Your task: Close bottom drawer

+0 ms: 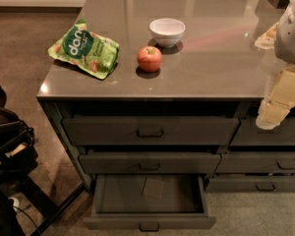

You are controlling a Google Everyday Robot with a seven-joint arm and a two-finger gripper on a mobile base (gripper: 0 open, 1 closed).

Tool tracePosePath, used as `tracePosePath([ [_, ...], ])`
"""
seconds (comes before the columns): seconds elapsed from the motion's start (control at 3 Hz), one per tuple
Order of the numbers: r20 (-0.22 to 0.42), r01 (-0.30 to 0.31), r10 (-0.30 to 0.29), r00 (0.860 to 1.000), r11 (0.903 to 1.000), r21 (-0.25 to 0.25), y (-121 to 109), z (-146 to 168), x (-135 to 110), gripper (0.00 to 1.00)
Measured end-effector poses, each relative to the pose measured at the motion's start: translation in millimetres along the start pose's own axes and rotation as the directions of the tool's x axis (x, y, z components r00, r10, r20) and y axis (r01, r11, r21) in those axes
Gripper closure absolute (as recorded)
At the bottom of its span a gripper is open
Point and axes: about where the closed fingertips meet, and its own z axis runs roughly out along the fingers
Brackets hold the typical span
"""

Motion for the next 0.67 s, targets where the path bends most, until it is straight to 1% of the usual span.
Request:
tracePosePath([
  [0.33,0.009,0.001,-0.001,1.0,0.9999,0.013,2.5,-0.3,0.2,0.0],
  [0.67,0.073,0.022,-0.021,0.997,0.9998,-0.003,21.0,22.9,5.9,0.0],
])
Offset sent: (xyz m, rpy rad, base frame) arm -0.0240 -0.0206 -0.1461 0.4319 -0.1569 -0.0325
